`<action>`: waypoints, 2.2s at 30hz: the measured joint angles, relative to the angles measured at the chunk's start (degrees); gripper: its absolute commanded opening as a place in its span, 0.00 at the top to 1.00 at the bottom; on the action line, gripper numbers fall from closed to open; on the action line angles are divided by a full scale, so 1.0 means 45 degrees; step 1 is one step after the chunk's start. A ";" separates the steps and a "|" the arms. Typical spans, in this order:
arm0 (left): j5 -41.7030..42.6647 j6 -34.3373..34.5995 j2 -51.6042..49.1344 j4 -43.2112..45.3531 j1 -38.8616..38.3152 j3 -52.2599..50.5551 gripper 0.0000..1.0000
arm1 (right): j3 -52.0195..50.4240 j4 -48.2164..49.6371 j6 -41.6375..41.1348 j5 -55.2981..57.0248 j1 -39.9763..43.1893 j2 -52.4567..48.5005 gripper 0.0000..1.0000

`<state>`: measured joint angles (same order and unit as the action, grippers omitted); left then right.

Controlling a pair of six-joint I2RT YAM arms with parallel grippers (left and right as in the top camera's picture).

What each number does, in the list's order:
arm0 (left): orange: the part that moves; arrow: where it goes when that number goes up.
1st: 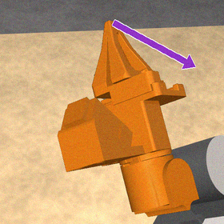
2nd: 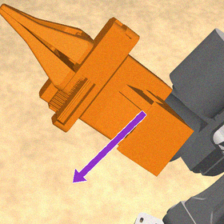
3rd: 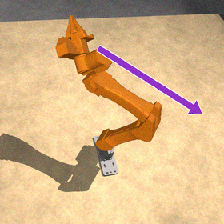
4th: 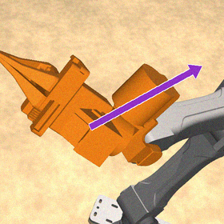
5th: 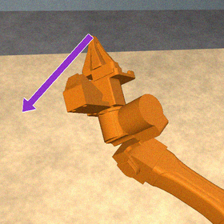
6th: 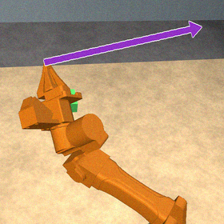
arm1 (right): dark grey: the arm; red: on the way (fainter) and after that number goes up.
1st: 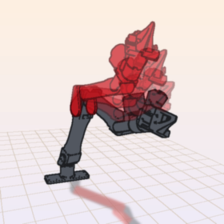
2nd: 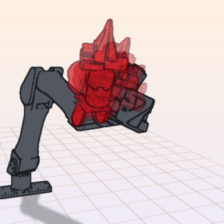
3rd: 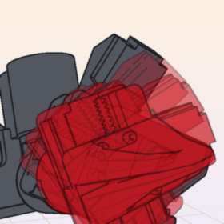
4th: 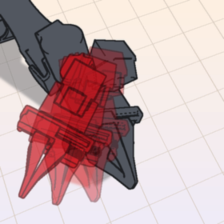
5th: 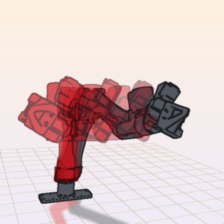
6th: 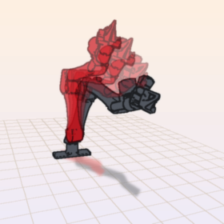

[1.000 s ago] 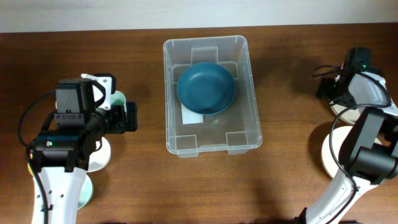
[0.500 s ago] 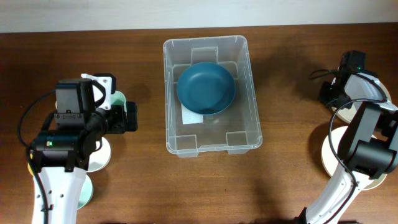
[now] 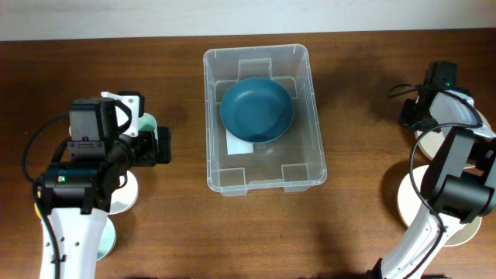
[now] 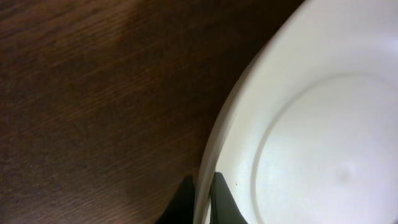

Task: Pack container
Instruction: 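Move the right gripper to the cream bowl's rim, then lift the cream bowl and lower it onto the blue plate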

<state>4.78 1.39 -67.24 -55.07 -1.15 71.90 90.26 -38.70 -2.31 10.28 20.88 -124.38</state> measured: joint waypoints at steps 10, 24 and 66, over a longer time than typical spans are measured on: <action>0.0000 0.0000 0.0000 0.0005 0.0000 0.0000 0.00 | 0.2443 -0.2001 0.1535 0.0534 -0.1700 0.0214 0.96; 0.0000 0.0000 0.0000 -0.0005 0.0000 0.0000 0.00 | 0.4056 -0.3531 0.4920 0.0767 -0.8616 0.3444 0.96; 0.0000 -0.0005 0.0000 -0.0010 0.0000 0.0000 0.00 | 0.4109 -0.5547 1.1555 -0.5654 -1.0210 0.1171 0.71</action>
<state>4.78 1.37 -67.24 -55.11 -1.15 71.90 108.75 -63.66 49.69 -15.16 -25.06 -119.11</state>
